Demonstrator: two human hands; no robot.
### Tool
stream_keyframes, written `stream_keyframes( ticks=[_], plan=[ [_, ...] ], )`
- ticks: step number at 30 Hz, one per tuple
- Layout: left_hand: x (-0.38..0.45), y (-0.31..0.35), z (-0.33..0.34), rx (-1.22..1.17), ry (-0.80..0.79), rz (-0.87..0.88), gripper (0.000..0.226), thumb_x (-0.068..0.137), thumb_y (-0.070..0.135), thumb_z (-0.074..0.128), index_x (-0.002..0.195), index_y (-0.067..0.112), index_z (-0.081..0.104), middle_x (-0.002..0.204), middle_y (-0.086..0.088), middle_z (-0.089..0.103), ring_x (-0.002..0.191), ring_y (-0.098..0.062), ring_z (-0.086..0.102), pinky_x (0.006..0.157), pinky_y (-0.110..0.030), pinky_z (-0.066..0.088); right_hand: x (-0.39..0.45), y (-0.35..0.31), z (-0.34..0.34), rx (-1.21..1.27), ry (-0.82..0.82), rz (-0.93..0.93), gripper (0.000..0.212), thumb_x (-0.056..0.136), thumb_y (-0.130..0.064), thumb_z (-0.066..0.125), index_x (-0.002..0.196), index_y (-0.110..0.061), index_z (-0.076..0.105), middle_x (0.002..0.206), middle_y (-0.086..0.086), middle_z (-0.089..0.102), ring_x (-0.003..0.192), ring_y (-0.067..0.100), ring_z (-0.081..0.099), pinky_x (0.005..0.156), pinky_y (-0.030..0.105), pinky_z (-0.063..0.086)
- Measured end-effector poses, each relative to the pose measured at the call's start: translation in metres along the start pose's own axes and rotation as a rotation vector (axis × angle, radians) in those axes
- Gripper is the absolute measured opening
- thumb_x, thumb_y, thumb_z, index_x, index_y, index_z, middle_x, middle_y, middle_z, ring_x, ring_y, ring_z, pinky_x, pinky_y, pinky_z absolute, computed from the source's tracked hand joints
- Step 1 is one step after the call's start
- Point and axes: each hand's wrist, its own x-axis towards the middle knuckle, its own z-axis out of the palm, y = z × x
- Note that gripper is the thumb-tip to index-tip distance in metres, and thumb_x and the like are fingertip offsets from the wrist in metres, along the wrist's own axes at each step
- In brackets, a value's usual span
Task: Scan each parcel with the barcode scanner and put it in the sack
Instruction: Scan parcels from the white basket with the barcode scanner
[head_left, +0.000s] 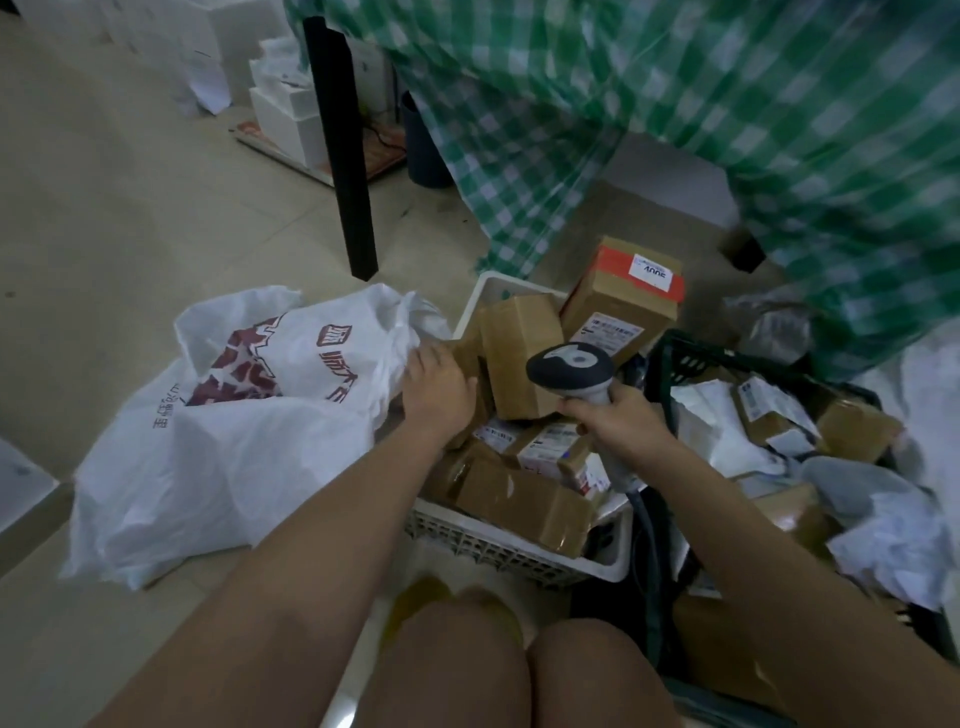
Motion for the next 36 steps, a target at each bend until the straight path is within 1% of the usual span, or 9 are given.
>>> stream_keyframes(
  ticks=[5,9,15,19,22,24,31,34,36],
  plan=[
    [0.007,0.0,0.017,0.16,0.066,-0.026,0.056,0.098,0.041,0.042,0.136,0.001,0.037,0.138,-0.022,0.041,0.127,-0.037,0.037,0.103,-0.043,0.033,0.013,0.011,-0.002,0.073,-0.014,-0.021,0.007,0.086,-0.017,0.068,0.088,-0.014,0.062,0.078,0.004,0.061,0.076,0.019,0.057,0.068,0.031,0.044],
    [0.001,-0.005,0.023,-0.135,0.076,0.007,0.033,0.094,0.036,0.054,0.118,0.016,0.045,0.132,-0.019,0.035,0.123,-0.04,0.035,0.099,-0.046,0.035,0.017,0.017,0.0,0.12,-0.037,-0.024,0.011,0.087,-0.015,0.067,0.094,-0.011,0.06,0.077,0.004,0.059,0.07,0.015,0.056,0.06,0.025,0.044],
    [-0.017,-0.01,0.015,-0.339,0.115,0.025,0.065,0.076,0.027,0.074,0.126,0.014,0.035,0.123,-0.017,0.049,0.112,-0.034,0.05,0.086,-0.047,0.051,0.016,0.021,0.003,0.174,-0.031,0.001,0.016,0.087,-0.016,0.067,0.099,-0.007,0.062,0.086,0.013,0.062,0.072,0.019,0.058,0.06,0.026,0.047],
    [-0.044,-0.014,-0.005,-0.299,0.216,0.256,0.07,0.075,0.026,0.075,0.133,0.016,0.037,0.126,-0.009,0.048,0.117,-0.026,0.042,0.088,-0.041,0.047,0.007,0.013,0.001,0.318,-0.011,0.006,0.023,0.089,-0.017,0.067,0.108,-0.006,0.061,0.094,0.012,0.065,0.073,0.018,0.061,0.049,0.016,0.048],
    [-0.064,-0.008,-0.025,-0.165,0.316,0.562,0.073,0.071,0.017,0.08,0.134,0.011,0.043,0.128,-0.012,0.05,0.118,-0.026,0.038,0.097,-0.04,0.043,0.002,-0.001,0.005,0.444,0.048,-0.012,0.041,0.086,-0.022,0.071,0.122,-0.007,0.058,0.107,0.009,0.066,0.092,0.021,0.065,0.071,0.028,0.057],
    [-0.068,-0.005,-0.033,-0.047,0.412,0.732,0.074,0.065,0.012,0.083,0.129,0.01,0.046,0.123,-0.015,0.054,0.113,-0.027,0.041,0.098,-0.035,0.037,-0.002,-0.011,0.004,0.52,0.102,-0.028,0.045,0.085,-0.027,0.072,0.124,-0.011,0.058,0.115,0.007,0.064,0.103,0.022,0.063,0.072,0.03,0.059],
    [-0.08,0.009,-0.053,0.08,0.558,0.974,0.074,0.061,0.005,0.082,0.125,0.011,0.045,0.121,-0.018,0.059,0.111,-0.03,0.044,0.095,-0.043,0.047,-0.027,-0.025,-0.008,0.722,0.065,0.068,0.053,0.074,-0.037,0.08,0.118,-0.014,0.061,0.11,0.008,0.069,0.098,0.021,0.068,0.072,0.036,0.06],
    [-0.087,0.014,-0.063,-0.05,0.392,0.875,0.079,0.07,0.024,0.084,0.134,0.018,0.037,0.132,-0.013,0.047,0.12,-0.027,0.038,0.097,-0.05,0.047,-0.037,-0.024,-0.014,0.703,0.133,0.028,0.044,0.076,-0.029,0.08,0.115,-0.015,0.062,0.108,0.006,0.07,0.095,0.018,0.068,0.067,0.029,0.058],
    [-0.097,0.019,-0.075,-0.36,0.242,0.582,0.085,0.077,0.044,0.075,0.144,0.025,0.027,0.147,-0.006,0.028,0.135,-0.022,0.023,0.111,-0.047,0.032,-0.043,-0.02,-0.02,0.687,0.128,-0.008,0.047,0.078,-0.027,0.078,0.12,-0.016,0.06,0.109,0.003,0.07,0.097,0.016,0.067,0.068,0.026,0.058]
  ],
)
